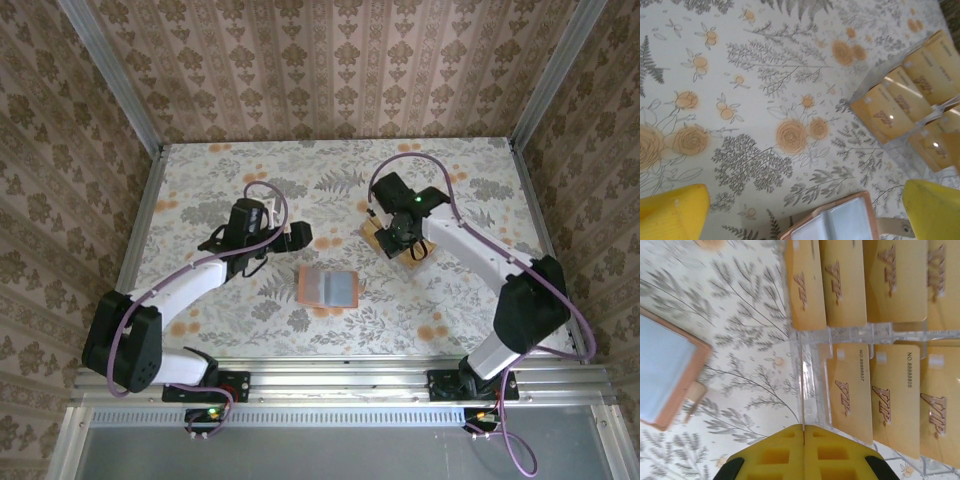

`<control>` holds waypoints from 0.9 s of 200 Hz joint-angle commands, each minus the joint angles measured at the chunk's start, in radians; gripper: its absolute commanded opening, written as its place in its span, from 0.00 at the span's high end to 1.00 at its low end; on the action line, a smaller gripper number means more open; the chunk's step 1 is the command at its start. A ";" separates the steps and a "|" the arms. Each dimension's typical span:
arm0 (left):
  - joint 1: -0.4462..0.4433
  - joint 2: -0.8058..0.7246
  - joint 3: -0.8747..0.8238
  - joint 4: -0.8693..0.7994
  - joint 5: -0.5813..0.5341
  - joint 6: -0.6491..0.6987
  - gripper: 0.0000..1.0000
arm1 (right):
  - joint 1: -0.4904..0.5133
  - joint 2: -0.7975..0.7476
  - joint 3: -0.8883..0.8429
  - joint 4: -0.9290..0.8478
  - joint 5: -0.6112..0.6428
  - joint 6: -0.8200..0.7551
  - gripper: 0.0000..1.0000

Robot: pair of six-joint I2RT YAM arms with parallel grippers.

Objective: Put the credit cards into the card holder

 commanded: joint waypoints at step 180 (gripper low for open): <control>-0.246 -0.085 -0.068 -0.272 -0.428 0.158 0.00 | 0.146 -0.187 -0.540 0.836 -0.388 0.862 1.00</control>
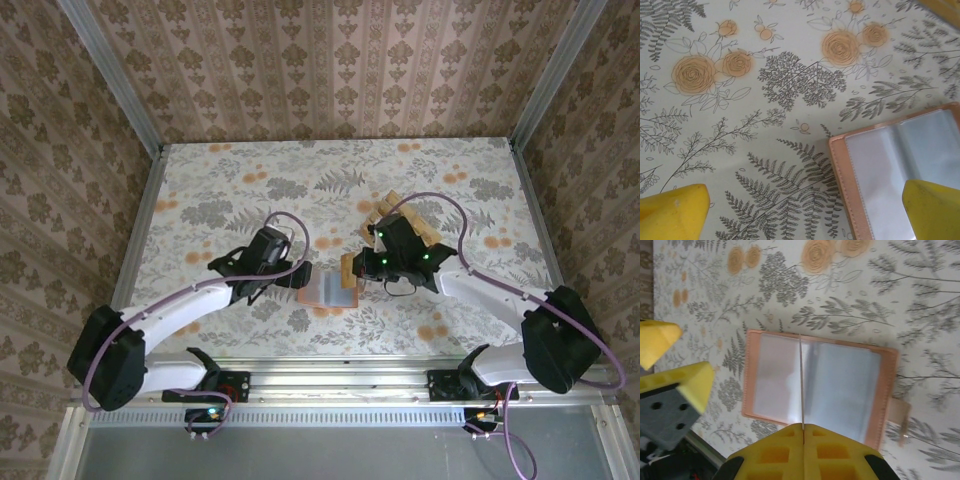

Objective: Put the credit cards into the card holder

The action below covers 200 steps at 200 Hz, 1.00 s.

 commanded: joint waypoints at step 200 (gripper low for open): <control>-0.099 0.117 0.096 -0.048 -0.084 0.041 0.00 | 0.026 0.149 -0.163 0.235 0.041 0.054 1.00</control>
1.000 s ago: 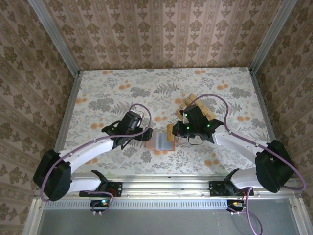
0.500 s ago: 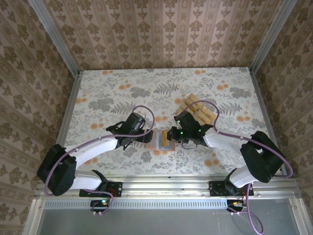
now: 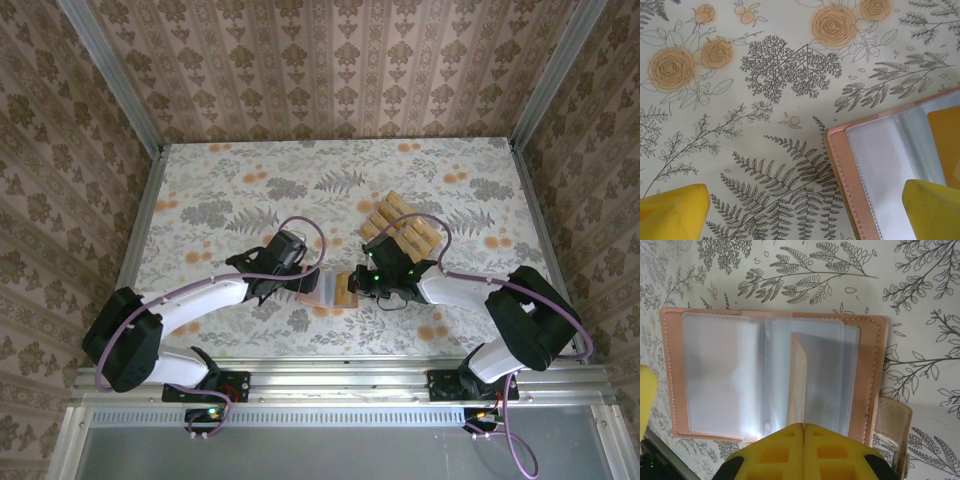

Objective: Put the credit cards into the card holder

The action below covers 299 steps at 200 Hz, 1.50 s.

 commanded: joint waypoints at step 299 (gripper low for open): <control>0.039 0.124 -0.121 0.027 -0.008 -0.034 0.00 | -0.035 -0.069 0.018 0.004 -0.055 -0.014 1.00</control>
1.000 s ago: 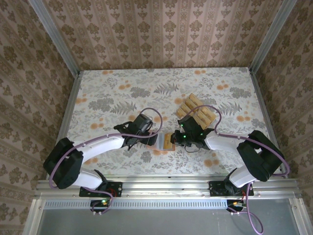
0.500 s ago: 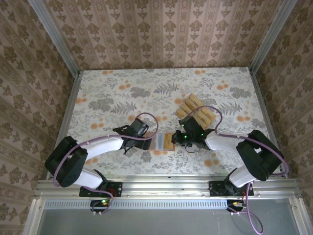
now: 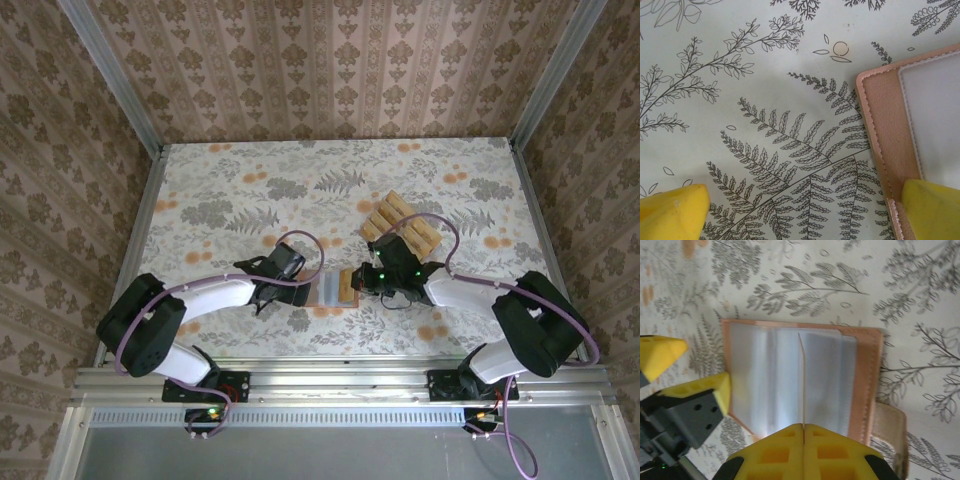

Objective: Put the credit cards into the card holder

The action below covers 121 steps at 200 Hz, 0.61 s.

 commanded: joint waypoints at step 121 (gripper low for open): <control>0.004 0.009 -0.029 -0.003 0.002 -0.021 0.00 | 0.027 0.154 0.080 0.052 -0.043 0.006 1.00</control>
